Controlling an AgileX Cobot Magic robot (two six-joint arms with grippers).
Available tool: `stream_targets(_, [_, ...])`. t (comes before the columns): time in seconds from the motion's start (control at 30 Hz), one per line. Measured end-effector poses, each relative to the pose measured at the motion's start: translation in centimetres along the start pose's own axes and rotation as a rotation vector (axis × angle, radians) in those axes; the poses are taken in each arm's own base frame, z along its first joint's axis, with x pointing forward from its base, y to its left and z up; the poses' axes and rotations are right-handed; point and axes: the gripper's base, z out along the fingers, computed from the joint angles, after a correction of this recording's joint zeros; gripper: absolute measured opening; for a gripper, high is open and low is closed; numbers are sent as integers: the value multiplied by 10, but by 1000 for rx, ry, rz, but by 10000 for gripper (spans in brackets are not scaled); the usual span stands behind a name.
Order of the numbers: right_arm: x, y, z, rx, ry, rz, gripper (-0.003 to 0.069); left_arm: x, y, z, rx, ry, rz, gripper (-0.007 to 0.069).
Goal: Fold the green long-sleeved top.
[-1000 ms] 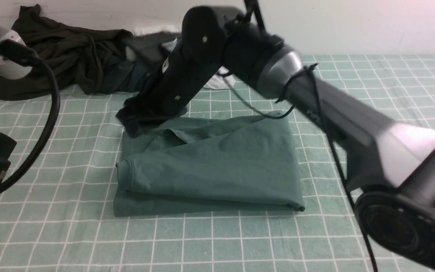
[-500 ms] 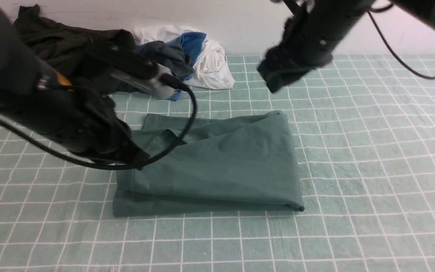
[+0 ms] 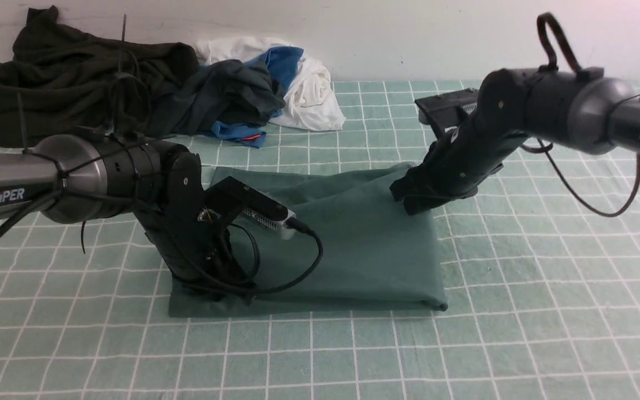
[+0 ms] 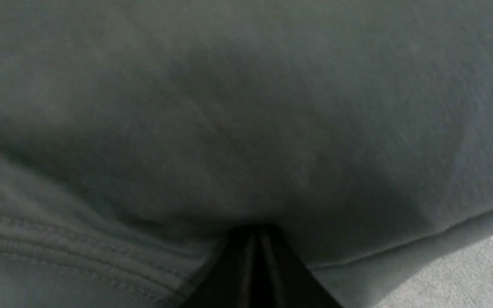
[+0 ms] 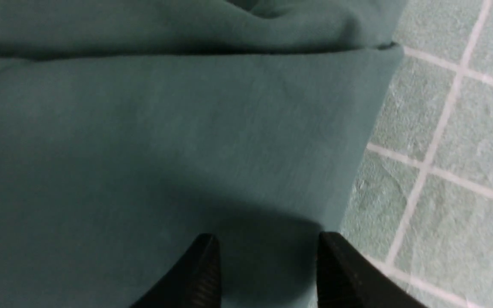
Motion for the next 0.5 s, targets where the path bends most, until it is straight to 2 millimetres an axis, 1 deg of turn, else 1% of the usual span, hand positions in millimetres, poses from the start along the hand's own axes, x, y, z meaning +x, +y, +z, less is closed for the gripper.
stream_targets(0.07, [1,-3,9,5,-12,14,297,0,0,0,-3,2,-7,-3])
stream_targets(0.17, [0,-9,10,11,-25,40,297,0,0,-4,-4,-1,-10,-3])
stream_targets(0.23, [-4,-14,3,18,-27,55,297,2,-1,-15,-5,-5,-10,-3])
stream_targets(0.3, [-6,-16,-10,18,-9,44,297,4,-2,-37,-12,-36,-7,-3])
stream_targets(0.33, [-8,-17,-18,17,-5,32,297,5,-3,-49,-16,-56,-6,-3])
stream_targets(0.37, [-10,-16,-35,15,-10,12,297,7,-4,-70,-25,-91,-3,-3])
stream_targets(0.43, [-13,-13,-67,11,-19,-25,297,12,-6,-99,-39,-140,3,-3])
stream_targets(0.5, [-15,-10,-107,14,-75,-51,297,23,-10,-137,-63,-204,13,-3])
